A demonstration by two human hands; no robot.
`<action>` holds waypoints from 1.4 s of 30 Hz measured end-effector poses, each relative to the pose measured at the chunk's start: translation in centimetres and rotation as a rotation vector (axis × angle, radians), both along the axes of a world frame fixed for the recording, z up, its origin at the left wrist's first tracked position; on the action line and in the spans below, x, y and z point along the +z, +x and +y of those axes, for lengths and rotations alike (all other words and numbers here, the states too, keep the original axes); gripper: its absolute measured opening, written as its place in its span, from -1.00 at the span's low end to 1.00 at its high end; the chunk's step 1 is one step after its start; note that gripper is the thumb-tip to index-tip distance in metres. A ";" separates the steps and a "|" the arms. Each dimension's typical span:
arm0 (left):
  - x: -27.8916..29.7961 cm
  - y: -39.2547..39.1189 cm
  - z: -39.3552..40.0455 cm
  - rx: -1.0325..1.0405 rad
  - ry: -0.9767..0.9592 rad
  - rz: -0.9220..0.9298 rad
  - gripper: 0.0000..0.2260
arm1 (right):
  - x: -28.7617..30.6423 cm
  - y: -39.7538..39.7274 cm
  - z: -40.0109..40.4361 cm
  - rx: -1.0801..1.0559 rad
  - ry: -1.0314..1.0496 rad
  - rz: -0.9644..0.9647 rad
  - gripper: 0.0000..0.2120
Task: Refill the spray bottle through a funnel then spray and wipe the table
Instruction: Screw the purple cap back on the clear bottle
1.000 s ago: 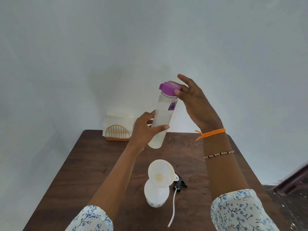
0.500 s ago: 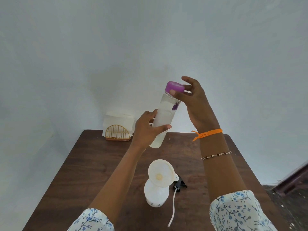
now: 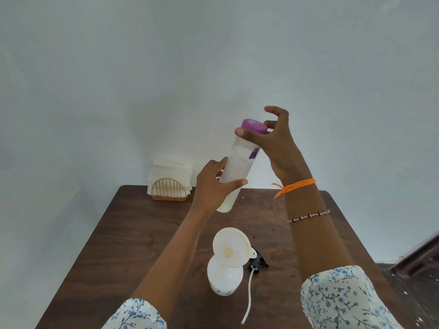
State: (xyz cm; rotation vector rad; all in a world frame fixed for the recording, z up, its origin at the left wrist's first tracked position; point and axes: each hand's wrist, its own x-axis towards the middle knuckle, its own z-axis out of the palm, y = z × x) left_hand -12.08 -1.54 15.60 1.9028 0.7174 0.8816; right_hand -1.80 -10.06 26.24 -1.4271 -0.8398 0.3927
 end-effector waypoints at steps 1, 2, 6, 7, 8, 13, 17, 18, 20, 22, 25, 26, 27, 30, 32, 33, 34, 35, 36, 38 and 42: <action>0.1 0.0 0.0 0.000 -0.011 -0.005 -0.40 | -0.1 -0.1 0.1 0.035 0.004 0.011 -0.21; 0.1 0.0 0.0 -0.003 -0.027 -0.014 -0.40 | -0.2 0.0 0.0 0.088 0.016 0.053 -0.22; 0.5 -0.3 0.2 -0.013 -0.071 -0.031 -0.41 | -0.6 1.1 -1.0 0.262 0.074 0.185 -0.40; 0.5 -0.4 0.3 -0.014 -0.074 -0.038 -0.41 | -0.6 1.1 -1.1 0.238 0.066 0.150 -0.42; 0.7 -0.4 0.3 -0.015 -0.076 -0.044 -0.42 | -0.6 1.0 -1.0 0.183 0.056 0.111 -0.42; 1.3 -0.3 0.1 -0.034 -0.080 -0.051 -0.44 | 0.2 0.6 -0.5 0.098 0.082 0.087 -0.30; 1.8 0.0 0.2 -0.049 -0.149 -0.087 -0.47 | 0.2 0.6 -0.7 0.240 0.079 0.148 -0.42; 2.0 0.0 0.2 -0.058 -0.150 -0.092 -0.47 | 0.2 0.6 -0.7 0.256 0.084 0.159 -0.48; 2.3 -0.1 0.1 -0.072 -0.143 -0.098 -0.48 | 0.3 0.5 -0.6 0.243 0.106 0.169 -0.53; 2.6 -0.1 0.0 -0.085 -0.130 -0.102 -0.48 | 0.8 0.2 -0.3 0.169 0.131 0.151 -0.47; 3.0 -0.1 -0.1 -0.094 -0.120 -0.118 -0.48 | 1.2 0.0 -0.1 0.116 0.137 0.084 -0.29; 3.1 -0.2 -0.1 -0.098 -0.122 -0.125 -0.48 | 1.3 0.1 -0.2 0.146 0.136 0.085 -0.27; 3.2 -0.2 0.0 -0.102 -0.125 -0.131 -0.48 | 1.2 0.3 -0.2 0.184 0.141 0.106 -0.30; 3.5 -0.4 0.2 -0.120 -0.123 -0.150 -0.51 | 1.1 0.8 -0.4 0.251 0.147 0.150 -0.49; 3.5 -0.5 0.3 -0.129 -0.115 -0.156 -0.51 | 1.4 0.8 -0.4 0.228 0.130 0.102 -0.52; 3.6 -0.5 0.3 -0.130 -0.107 -0.155 -0.51 | 1.6 0.7 -0.4 0.201 0.128 0.082 -0.49; 3.6 -0.5 0.3 -0.129 -0.099 -0.152 -0.50 | 1.8 0.5 -0.3 0.170 0.136 0.072 -0.44; 3.7 -0.5 0.2 -0.126 -0.095 -0.149 -0.50 | 2.0 0.4 -0.1 0.139 0.147 0.067 -0.40; 3.7 -0.5 0.2 -0.124 -0.094 -0.150 -0.50 | 2.1 0.4 0.0 0.111 0.152 0.056 -0.37; 4.0 -0.5 0.1 -0.127 -0.090 -0.151 -0.50 | 2.1 0.2 0.2 0.082 0.144 0.034 -0.33; 4.4 -0.8 0.2 -0.166 -0.098 -0.162 -0.53 | 2.0 0.4 0.1 0.200 0.164 0.119 -0.47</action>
